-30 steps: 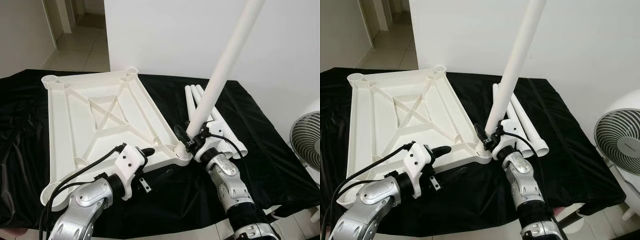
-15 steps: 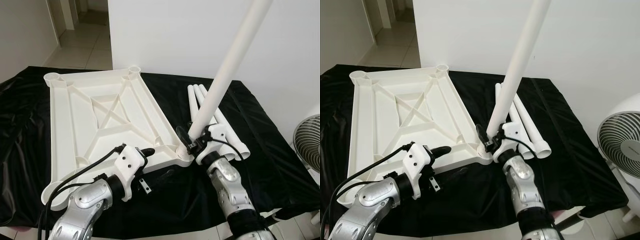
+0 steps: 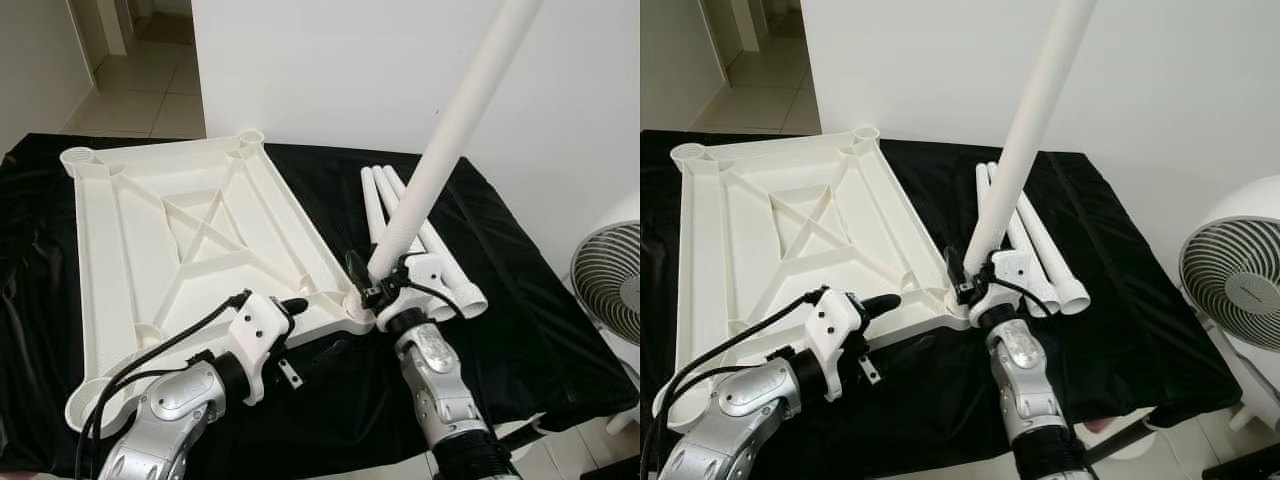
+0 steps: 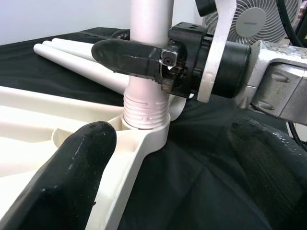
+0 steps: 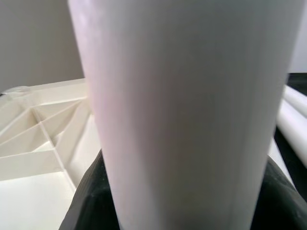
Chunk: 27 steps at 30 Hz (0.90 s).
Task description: Building children table
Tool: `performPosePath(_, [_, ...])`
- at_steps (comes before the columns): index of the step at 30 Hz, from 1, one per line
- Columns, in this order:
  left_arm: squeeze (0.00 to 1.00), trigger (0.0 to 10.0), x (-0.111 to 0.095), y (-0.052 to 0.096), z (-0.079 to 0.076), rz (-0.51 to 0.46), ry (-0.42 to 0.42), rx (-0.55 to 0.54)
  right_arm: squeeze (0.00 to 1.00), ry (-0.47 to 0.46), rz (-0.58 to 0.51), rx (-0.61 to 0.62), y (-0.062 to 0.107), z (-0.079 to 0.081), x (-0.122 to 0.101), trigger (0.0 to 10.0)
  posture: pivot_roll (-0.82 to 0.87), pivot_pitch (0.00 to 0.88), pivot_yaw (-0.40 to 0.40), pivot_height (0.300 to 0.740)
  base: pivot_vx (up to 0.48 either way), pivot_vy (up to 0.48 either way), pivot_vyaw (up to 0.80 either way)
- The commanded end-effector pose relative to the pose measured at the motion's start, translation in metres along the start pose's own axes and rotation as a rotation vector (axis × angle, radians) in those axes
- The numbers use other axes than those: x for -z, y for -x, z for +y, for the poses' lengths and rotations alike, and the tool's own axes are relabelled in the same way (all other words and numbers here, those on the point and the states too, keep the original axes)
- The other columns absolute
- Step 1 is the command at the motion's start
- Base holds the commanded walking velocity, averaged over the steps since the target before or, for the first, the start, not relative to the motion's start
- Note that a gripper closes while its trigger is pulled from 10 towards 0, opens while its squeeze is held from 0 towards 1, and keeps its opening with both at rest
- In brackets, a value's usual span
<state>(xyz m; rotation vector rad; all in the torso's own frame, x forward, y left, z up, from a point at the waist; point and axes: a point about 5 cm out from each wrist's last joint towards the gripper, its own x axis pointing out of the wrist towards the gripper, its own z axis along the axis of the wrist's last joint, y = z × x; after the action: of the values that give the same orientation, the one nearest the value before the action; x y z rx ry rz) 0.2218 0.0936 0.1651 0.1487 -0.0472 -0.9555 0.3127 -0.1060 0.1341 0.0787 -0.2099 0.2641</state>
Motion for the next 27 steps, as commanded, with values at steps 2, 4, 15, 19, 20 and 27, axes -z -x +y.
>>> performPosePath(2, [0.00,10.0,-0.002,-0.001,-0.002,-0.002,0.005,-0.055,0.00,0.025,0.223,0.182,0.018,-0.016,0.044,10.0,0.09,0.105,-0.059,0.740,0.000,0.000,0.00])
performPosePath(4, [0.00,10.0,-0.002,-0.001,-0.002,-0.002,0.006,-0.055,0.00,0.031,0.225,0.202,0.018,-0.016,0.044,10.0,0.09,0.105,-0.059,0.740,0.000,0.000,0.00])
performPosePath(15, [0.00,10.0,-0.001,-0.001,-0.004,-0.003,0.009,-0.057,0.00,0.002,0.230,0.309,0.013,-0.012,0.046,10.0,0.10,0.102,-0.072,0.740,0.000,0.000,0.00])
performPosePath(19, [0.00,10.0,-0.001,-0.001,-0.004,-0.003,0.010,-0.058,0.00,0.000,0.227,0.359,0.010,-0.012,0.045,10.0,0.10,0.100,-0.073,0.740,0.000,0.000,0.00])
performPosePath(20, [0.00,10.0,-0.002,-0.001,-0.005,-0.004,0.011,-0.059,0.00,-0.012,0.227,0.392,0.007,-0.012,0.045,10.0,0.10,0.101,-0.073,0.740,0.000,0.000,0.00])
performPosePath(27, [0.00,10.0,-0.002,0.000,-0.005,-0.004,0.012,-0.059,0.00,0.009,0.219,0.450,0.000,-0.016,0.044,10.0,0.11,0.106,-0.071,0.740,0.000,0.000,0.00])
